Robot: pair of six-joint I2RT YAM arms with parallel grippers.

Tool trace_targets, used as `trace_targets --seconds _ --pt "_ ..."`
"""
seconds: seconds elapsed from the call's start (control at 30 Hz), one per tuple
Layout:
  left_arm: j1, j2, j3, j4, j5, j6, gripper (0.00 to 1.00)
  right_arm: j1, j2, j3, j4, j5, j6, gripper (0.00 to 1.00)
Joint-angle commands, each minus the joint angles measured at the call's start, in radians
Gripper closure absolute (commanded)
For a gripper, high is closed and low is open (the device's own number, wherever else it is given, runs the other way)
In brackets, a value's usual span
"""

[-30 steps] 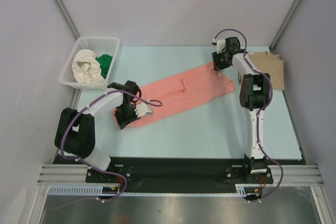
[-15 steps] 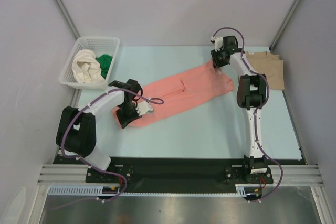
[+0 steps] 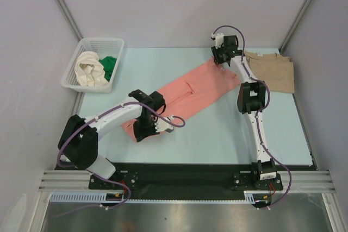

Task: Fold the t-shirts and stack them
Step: Fold the tshirt

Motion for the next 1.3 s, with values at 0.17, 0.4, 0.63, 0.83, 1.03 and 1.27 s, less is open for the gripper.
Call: trace_targets --seconds 0.17,0.4,0.63,0.83,1.03,1.27 --pt "-0.199 0.049 0.174 -0.054 0.111 -0.054 1.00 0.049 0.050 0.043 0.194 0.020 -0.011 0.59" --pt "-0.442 0.181 0.292 -0.061 0.212 -0.073 1.00 0.075 0.082 0.075 0.339 0.022 0.011 0.59" --pt "-0.568 0.382 0.470 -0.037 0.273 -0.082 0.99 0.086 0.101 0.115 0.389 0.017 0.028 0.59" --pt "-0.637 0.606 0.780 -0.087 0.301 -0.108 0.88 0.048 -0.061 0.057 0.362 0.054 0.015 0.51" --pt "-0.631 0.616 1.139 -0.166 0.200 -0.117 0.54 -0.006 -0.370 -0.100 0.252 0.035 0.060 0.50" --pt "-0.407 0.428 1.059 0.003 0.085 -0.169 0.26 -0.040 -0.709 -0.557 0.129 -0.035 0.164 0.51"
